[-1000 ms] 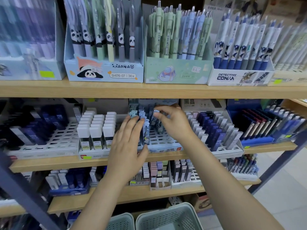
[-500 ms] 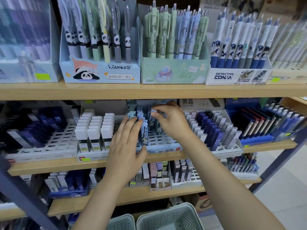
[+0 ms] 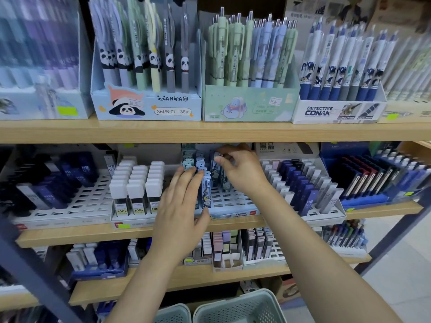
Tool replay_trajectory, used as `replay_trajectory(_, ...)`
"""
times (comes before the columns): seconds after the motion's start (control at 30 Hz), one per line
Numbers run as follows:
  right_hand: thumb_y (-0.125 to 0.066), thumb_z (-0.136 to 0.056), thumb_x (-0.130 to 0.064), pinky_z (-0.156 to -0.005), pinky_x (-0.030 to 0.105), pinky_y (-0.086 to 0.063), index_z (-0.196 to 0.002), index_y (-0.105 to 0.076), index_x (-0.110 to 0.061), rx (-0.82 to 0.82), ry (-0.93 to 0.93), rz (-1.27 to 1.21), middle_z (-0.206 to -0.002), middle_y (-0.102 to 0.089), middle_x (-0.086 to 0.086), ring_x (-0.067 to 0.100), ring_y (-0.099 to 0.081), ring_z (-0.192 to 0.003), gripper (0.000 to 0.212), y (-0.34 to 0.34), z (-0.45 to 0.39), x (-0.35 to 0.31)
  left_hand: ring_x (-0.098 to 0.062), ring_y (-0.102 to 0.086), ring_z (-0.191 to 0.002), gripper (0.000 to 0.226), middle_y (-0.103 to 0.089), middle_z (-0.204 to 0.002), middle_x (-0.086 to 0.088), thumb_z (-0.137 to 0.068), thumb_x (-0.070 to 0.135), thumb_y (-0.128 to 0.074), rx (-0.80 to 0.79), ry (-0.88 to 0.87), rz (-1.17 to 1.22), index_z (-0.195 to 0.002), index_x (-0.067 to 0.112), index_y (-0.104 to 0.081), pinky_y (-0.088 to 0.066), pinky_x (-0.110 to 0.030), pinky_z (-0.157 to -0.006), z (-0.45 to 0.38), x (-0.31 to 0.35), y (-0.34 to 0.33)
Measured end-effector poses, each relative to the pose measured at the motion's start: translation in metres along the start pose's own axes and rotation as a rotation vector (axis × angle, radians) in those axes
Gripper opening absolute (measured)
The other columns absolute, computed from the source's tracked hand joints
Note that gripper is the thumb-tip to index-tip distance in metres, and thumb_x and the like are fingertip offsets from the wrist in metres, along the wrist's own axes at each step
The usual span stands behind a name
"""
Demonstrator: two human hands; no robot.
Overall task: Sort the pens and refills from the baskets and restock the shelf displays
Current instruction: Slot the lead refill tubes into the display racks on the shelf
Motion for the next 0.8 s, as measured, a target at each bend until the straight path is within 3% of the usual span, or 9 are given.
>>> replay_trajectory(0.2,-0.056,-0.1,-0.035,-0.097,0.045,-0.045,-0.112,-0.072,-0.015,0.004,0.048,0.009,-0.104,-0.073,0.011,0.034,-0.059,-0.107,0.028,-0.002,-0.001,-0.004,-0.017,-0.009,-0.155,0.075,-0.023,-0.162,0.002,-0.09,0.023,-0.063,-0.002,0.006,0.001,-0.156,0.018,-0.028,-0.016,-0.041,-0.122,0.0,0.001,-0.001)
replay_trajectory(0.3,-0.057,-0.101,-0.034,-0.095,0.042,-0.045,-0.102,-0.072,-0.006,-0.061,0.027,-0.022,-0.093,-0.072,0.011,0.033,-0.061,-0.098,0.032,-0.002,-0.002,-0.005,-0.018,-0.01,-0.155,0.075,-0.023,-0.162,0.003,-0.09,0.024,-0.062,0.0,0.003,0.004,-0.156,0.018,-0.028,-0.018,-0.042,-0.122,0.0,0.0,-0.001)
replay_trajectory(0.37,-0.058,-0.1,-0.033,-0.089,0.037,-0.046,-0.098,-0.072,-0.004,-0.061,0.024,-0.05,-0.087,-0.072,0.009,0.03,-0.063,-0.091,0.032,0.001,0.0,-0.006,-0.019,-0.011,-0.155,0.076,-0.024,-0.162,0.002,-0.09,0.023,-0.065,0.002,0.001,0.007,-0.156,0.018,-0.028,-0.018,-0.043,-0.122,0.0,-0.001,-0.001)
replay_trajectory(0.43,-0.061,-0.099,-0.031,-0.074,0.031,-0.045,-0.105,-0.074,-0.008,0.007,0.016,-0.115,-0.079,-0.07,0.001,0.014,-0.062,-0.073,0.027,0.005,0.002,-0.003,-0.018,-0.011,-0.155,0.077,-0.024,-0.162,0.002,-0.09,0.022,-0.066,0.001,0.0,0.004,-0.156,0.018,-0.028,-0.017,-0.042,-0.122,0.0,-0.001,-0.001)
replay_trajectory(0.47,-0.062,-0.098,-0.03,-0.063,0.027,-0.04,-0.109,-0.074,-0.009,0.043,-0.013,-0.15,-0.068,-0.063,-0.006,0.002,-0.053,-0.06,0.026,0.007,0.004,0.0,-0.018,-0.01,-0.155,0.077,-0.024,-0.162,0.002,-0.09,0.021,-0.066,0.001,0.0,0.004,-0.156,0.018,-0.028,-0.017,-0.041,-0.122,0.0,-0.001,-0.001)
replay_trajectory(0.53,-0.064,-0.097,-0.027,-0.055,0.024,-0.035,-0.108,-0.073,-0.006,0.081,-0.078,-0.209,-0.058,-0.05,-0.015,-0.002,-0.04,-0.051,0.025,0.009,0.006,0.003,-0.018,-0.01,-0.155,0.076,-0.023,-0.162,0.003,-0.09,0.022,-0.066,0.002,0.001,0.006,-0.156,0.019,-0.028,-0.017,-0.042,-0.123,0.0,-0.001,-0.001)
replay_trajectory(0.6,-0.064,-0.097,-0.031,-0.064,0.028,-0.047,-0.105,-0.073,-0.003,0.068,-0.081,-0.235,-0.07,-0.067,0.001,0.015,-0.057,-0.062,0.03,0.008,0.006,0.003,-0.019,-0.011,-0.155,0.076,-0.023,-0.162,0.003,-0.09,0.022,-0.065,-0.001,0.0,0.009,-0.157,0.019,-0.028,-0.018,-0.044,-0.123,0.0,-0.001,0.0)
replay_trajectory(0.67,-0.063,-0.097,-0.036,-0.081,0.04,-0.053,-0.106,-0.072,-0.002,0.043,-0.056,-0.2,-0.095,-0.074,0.014,0.03,-0.066,-0.087,0.036,0.006,0.005,0.002,-0.019,-0.011,-0.155,0.075,-0.024,-0.162,0.002,-0.09,0.022,-0.065,-0.004,-0.002,0.009,-0.156,0.018,-0.029,-0.019,-0.045,-0.123,0.0,0.0,0.0)
replay_trajectory(0.8,-0.06,-0.099,-0.034,-0.089,0.043,-0.05,-0.106,-0.073,-0.004,0.013,-0.009,-0.132,-0.097,-0.074,0.013,0.031,-0.065,-0.094,0.034,0.002,0.002,0.001,-0.02,-0.012,-0.154,0.075,-0.024,-0.161,0.001,-0.09,0.022,-0.065,-0.004,-0.002,0.006,-0.156,0.018,-0.029,-0.019,-0.044,-0.123,0.0,0.0,0.001)
Point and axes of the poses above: each hand's wrist, its own z-axis away from the middle knuckle, its own y-axis out of the back of the hand, x = y × z, the point moved 1 cm from there along -z, towards the middle knuckle
